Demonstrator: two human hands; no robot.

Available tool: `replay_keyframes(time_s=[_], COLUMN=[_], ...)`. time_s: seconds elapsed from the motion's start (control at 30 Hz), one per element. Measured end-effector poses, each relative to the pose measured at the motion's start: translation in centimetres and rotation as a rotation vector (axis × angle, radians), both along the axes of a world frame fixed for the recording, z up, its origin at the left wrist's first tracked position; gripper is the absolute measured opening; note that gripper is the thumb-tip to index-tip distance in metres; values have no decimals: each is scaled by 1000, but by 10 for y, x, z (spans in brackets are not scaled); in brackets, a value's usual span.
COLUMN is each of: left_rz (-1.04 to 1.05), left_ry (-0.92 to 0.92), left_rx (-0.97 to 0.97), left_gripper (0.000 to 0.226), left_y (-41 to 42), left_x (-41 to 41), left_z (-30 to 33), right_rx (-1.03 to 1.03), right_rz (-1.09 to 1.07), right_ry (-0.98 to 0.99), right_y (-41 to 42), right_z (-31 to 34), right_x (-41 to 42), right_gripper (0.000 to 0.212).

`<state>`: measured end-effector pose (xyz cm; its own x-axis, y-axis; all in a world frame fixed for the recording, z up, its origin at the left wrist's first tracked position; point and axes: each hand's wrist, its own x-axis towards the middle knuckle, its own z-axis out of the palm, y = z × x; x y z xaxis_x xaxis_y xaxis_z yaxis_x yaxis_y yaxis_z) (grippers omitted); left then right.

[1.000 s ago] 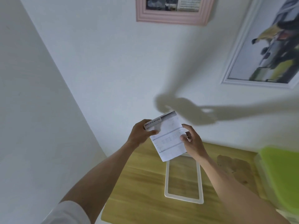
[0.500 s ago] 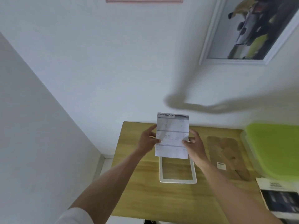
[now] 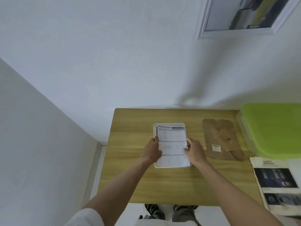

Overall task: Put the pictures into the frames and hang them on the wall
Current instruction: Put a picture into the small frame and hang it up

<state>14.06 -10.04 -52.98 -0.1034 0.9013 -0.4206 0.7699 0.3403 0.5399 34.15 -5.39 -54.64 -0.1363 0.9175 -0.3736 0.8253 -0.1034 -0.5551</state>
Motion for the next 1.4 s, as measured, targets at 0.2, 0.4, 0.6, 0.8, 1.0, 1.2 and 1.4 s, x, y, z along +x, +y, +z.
replay_keyframes(time_s=[0.2,0.4,0.6,0.8,1.0,1.2,1.4], left_rz=[-72,-60,-31,-22,-17,-18,3], left_ry=[151,144,101,92,87,95,246], left_rx=[5,-16,-6,4,15,29,194], left_gripper=[70,47,51,56,56,57,54], left_y=[-2,-4,-4,-2,-1,-3,4], left_x=[1,-5,-4,-4,-6,-8,3], left_z=[-1,-11,-16,-20,-21,-18,-12], right_rx=[34,16,20,21,19,11,65], right_rz=[23,22,14,17,20,42,-18], right_ry=[-159,-127,-112,-95,-90,-60,-39], right_y=[0,1,3,4,3,0,4], right_z=[-3,-7,-7,-8,-7,-6,1], right_x=[-8,-10,-9,-7,-9,-5,21], right_gripper=[54,55,54,54,55,58,55])
